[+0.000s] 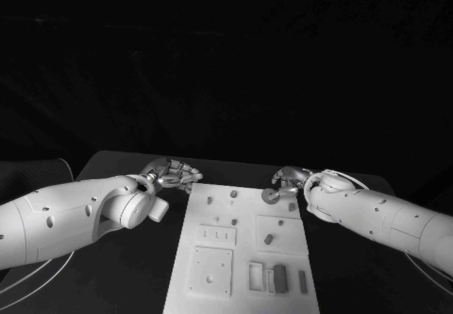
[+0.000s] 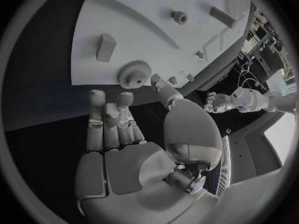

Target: Assemble the parts on the task board

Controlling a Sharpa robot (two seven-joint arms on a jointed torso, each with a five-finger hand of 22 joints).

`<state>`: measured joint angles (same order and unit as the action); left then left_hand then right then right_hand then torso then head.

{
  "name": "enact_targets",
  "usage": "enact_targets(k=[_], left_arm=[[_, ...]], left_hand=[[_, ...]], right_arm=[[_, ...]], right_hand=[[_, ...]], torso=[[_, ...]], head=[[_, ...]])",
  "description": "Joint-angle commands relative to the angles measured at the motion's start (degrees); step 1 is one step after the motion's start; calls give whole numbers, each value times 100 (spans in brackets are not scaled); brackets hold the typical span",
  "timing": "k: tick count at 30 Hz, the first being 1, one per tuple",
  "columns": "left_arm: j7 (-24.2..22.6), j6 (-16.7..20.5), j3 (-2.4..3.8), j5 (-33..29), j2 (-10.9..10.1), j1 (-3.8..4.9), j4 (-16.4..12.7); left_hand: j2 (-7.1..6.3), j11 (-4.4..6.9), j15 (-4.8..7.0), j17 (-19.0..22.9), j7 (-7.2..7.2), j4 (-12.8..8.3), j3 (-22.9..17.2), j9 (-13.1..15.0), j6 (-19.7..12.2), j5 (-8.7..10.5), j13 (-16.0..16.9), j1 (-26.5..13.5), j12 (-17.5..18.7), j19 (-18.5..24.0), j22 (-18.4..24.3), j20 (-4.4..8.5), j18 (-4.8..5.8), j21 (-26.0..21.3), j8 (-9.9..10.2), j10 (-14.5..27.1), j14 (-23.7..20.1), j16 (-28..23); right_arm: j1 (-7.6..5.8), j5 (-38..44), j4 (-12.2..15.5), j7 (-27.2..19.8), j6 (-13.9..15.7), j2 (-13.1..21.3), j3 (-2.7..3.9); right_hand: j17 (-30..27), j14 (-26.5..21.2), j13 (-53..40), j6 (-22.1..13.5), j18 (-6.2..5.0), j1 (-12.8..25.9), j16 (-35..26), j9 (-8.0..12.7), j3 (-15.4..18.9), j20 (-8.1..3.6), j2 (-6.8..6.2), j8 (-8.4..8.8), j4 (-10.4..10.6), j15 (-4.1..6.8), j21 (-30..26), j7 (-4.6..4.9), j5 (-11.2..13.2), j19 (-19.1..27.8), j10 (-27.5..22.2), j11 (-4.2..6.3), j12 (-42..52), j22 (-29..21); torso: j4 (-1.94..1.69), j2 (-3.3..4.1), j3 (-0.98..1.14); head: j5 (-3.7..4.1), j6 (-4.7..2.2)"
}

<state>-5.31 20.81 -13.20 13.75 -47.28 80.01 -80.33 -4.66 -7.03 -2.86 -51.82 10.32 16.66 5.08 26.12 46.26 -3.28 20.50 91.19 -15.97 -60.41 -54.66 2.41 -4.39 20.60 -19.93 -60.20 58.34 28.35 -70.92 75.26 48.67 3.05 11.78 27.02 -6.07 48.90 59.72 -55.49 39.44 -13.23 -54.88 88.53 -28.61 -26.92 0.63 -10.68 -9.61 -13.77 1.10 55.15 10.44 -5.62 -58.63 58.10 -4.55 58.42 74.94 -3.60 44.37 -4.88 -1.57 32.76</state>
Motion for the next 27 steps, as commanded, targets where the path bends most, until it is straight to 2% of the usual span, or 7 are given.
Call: enact_targets(k=[1, 2, 6, 20, 27], left_arm=[[-35, -65, 5, 18, 12, 6, -14], [-34, -61, 5, 18, 9, 6, -14], [-35, -59, 5, 18, 15, 6, -9], [-34, -49, 4, 18, 5, 6, -19], [-37, -51, 5, 18, 12, 6, -14]], left_hand=[[18, -9, -5, -10, 43, 8, -18, 10, -17, 0, -10, -50, 34, 1, -6, 39, -105, -24, 19, 48, -25, -26], [18, -9, -5, -10, 43, 8, -18, 10, -17, 0, -10, -50, 34, 1, -6, 39, -105, -25, 20, 48, -25, -26], [18, -10, -5, -10, 43, 7, -19, 10, -19, 0, -10, -50, 35, 1, -6, 39, -106, -25, 21, 49, -25, -26], [18, -10, -4, -11, 44, 4, -23, 11, -22, 0, -11, -44, 39, 1, -9, 41, -108, -27, 24, 51, -24, -26], [19, -10, -4, -11, 45, 4, -24, 12, -22, 0, -12, -42, 40, 1, -11, 41, -108, -28, 25, 51, -25, -26]], right_arm=[[5, -31, -19, -112, -186, -17, 1], [7, -31, -32, -110, -207, -28, 1], [19, -31, -86, -112, -266, -68, 0], [89, -31, -202, -107, -313, -163, -1], [90, -31, -227, -112, -320, -159, -1]], right_hand=[[-15, -3, 21, 90, -177, 8, 35, -11, 65, -7, 57, -39, -32, 47, 40, 49, -23, 33, -40, 12, 37, 96], [-21, -4, 36, 127, -177, 17, 37, -20, 102, -6, 87, -71, -71, 90, 43, -11, -29, 36, -41, 67, 42, 94], [-35, -6, 70, 141, -177, 39, 34, -22, 161, -8, 139, -102, -136, 159, 43, -75, -37, 41, -38, 130, 47, 87], [-45, -9, 93, 142, -177, 52, 32, -19, 193, -9, 175, -117, -175, 181, 40, -92, -33, 47, -38, 148, 50, 82], [-52, -8, 115, 144, -177, 20, 35, -13, 209, -12, 289, -133, -234, 186, 42, -95, -45, 49, -38, 151, 58, 80]], torso=[[10, 3, 5], [10, 3, 4], [13, 2, 7], [3, 9, 7], [10, -2, 2]], head=[[-13, 12], [-15, 16], [-31, 12], [-51, 42], [-59, 54]])
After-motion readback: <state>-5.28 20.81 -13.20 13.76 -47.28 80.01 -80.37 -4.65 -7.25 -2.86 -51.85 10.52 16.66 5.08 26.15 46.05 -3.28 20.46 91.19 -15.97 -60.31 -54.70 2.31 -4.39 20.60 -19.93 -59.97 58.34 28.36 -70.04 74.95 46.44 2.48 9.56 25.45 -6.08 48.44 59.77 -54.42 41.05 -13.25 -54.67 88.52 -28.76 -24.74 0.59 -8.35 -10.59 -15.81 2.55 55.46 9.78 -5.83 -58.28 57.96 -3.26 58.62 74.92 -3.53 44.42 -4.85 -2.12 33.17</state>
